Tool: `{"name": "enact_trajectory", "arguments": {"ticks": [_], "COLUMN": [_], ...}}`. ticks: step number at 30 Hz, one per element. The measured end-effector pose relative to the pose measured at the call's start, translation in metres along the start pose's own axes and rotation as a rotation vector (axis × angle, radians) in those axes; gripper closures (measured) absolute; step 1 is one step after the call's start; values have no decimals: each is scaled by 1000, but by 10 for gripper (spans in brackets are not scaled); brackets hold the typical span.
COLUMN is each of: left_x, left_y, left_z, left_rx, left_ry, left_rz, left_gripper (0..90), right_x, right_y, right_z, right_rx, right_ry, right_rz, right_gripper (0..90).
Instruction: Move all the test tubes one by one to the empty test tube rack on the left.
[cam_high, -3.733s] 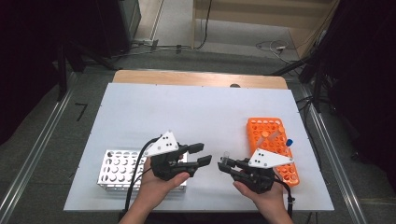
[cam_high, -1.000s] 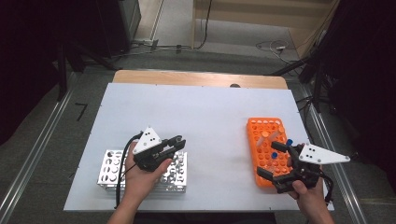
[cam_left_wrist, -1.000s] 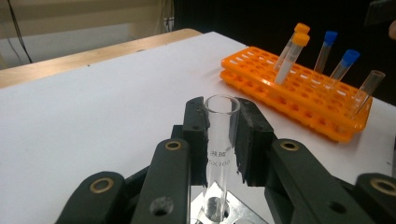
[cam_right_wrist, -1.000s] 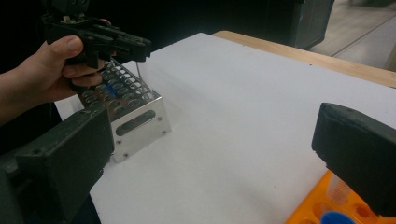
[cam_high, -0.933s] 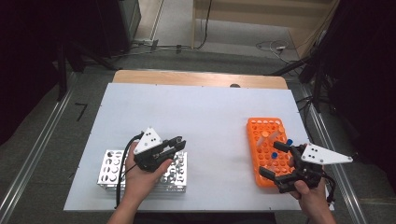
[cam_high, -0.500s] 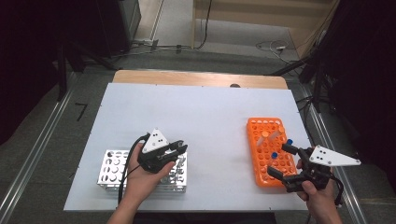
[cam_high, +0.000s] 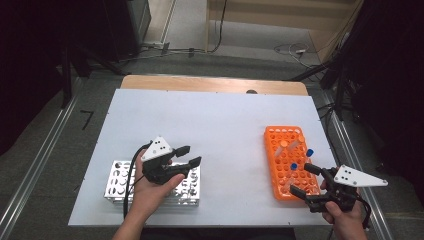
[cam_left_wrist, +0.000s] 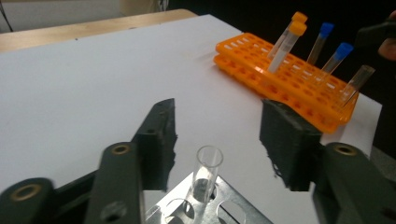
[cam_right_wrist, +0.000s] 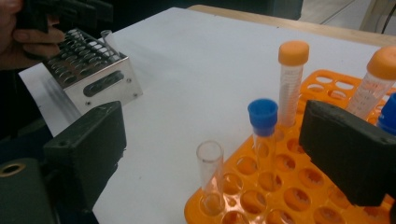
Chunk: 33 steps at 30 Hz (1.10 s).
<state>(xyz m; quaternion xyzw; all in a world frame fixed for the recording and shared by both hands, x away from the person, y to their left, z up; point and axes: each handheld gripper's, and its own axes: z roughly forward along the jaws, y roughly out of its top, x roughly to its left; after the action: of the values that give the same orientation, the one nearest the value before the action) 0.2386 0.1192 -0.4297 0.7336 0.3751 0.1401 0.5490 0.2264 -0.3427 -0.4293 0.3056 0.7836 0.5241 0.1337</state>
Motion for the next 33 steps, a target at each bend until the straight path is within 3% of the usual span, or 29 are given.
{"name": "enact_trajectory", "arguments": {"ticks": [3,9,10,12,15,20,33], "left_x": [1,0,0,0,0,-1,-2], "left_y": [0,0,0,0,0,0,-1], "left_z": [-3,-6,-6,-7,-8,-9,-10], "left_rx": [-28,-40,-41,-44,-47,-60,-65], "left_ry": [-30,-46,-47,-74,-84,-92,-92], "left_rz": [-28,-25,-27,-21,-19,-14,-2], "left_gripper": [276,145,87,45,23,4,2], "right_x": [-2,-3,-4,-6,-9,-16,-20], "right_y": [-10,-16,-19,-20,-23,-30,-36], "right_z": [1,9,11,13,15,25,30], "right_rx": [33,98,116,125,137,184,200], "right_ry": [22,30,37,51,57,114,90], "right_rz": [1,-31,-26,-22,-15,-4,-10], "right_gripper": [170,278,329,379,429,532,615]}}
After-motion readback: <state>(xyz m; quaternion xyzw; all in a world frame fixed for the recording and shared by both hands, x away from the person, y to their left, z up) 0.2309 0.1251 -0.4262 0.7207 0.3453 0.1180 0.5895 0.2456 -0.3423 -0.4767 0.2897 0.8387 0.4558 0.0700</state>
